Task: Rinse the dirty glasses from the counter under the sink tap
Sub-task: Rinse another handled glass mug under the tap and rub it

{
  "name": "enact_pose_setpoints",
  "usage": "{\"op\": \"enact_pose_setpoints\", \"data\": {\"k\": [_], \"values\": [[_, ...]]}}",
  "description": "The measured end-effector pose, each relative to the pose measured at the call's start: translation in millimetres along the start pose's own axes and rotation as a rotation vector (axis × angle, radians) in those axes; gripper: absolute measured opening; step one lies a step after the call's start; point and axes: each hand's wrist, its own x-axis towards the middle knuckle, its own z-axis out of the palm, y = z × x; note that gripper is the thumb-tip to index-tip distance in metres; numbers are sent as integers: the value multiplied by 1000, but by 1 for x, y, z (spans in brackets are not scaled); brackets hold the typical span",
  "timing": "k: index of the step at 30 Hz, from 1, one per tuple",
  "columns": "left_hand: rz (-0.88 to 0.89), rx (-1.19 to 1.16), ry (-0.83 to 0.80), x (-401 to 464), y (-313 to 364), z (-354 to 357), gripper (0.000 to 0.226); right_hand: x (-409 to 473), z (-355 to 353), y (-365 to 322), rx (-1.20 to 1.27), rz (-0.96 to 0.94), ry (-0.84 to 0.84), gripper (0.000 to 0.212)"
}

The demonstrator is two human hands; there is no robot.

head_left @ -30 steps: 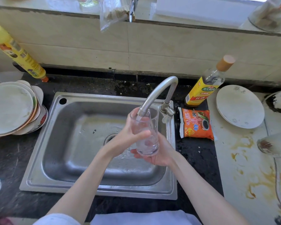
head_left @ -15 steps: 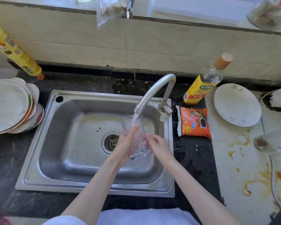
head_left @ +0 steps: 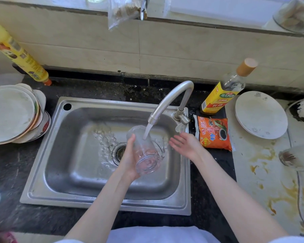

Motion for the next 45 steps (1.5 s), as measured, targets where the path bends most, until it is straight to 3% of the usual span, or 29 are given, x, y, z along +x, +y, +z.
{"op": "enact_pose_setpoints", "data": {"k": [4,10,14,17,23,29,35,40,42,45], "values": [[-9,-71,-9,-7,6,8,67,11,7,-8,166,0,28,43],[-49,-317,32,-1,21,19,80,9,11,-9,167,16,46,16],[-67,-412,16,2,29,21,90,4,9,-18,98,54,43,22],[-46,-357,22,0,33,27,88,-8,11,-32,112,91,4,21],[13,-329,-8,-4,37,35,76,-19,2,-74,399,94,-64,59],[33,-329,-20,-16,37,35,73,-28,4,-78,579,39,-90,58],[185,78,109,-34,26,10,59,-30,4,-67,396,20,-102,61],[473,484,252,-49,5,-2,60,-53,8,-34,-119,14,-53,53],[594,759,360,-54,-4,-4,60,-65,5,-9,-374,48,-109,47],[751,1118,324,-62,-18,-8,60,-83,0,32,-702,80,-177,40]]}}
